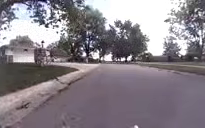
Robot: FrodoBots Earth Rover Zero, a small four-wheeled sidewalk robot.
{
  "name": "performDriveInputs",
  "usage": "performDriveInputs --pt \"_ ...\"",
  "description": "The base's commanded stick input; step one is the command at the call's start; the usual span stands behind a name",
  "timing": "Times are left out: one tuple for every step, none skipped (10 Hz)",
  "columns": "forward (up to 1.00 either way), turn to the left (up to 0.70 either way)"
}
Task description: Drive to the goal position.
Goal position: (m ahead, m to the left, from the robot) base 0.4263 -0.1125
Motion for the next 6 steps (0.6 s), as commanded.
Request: performDriveInputs --pt "0.85 0.0" --pt "0.85 0.0" --pt "0.85 0.0" --pt "0.85 0.0" --pt "0.85 0.0" --pt "0.85 0.0"
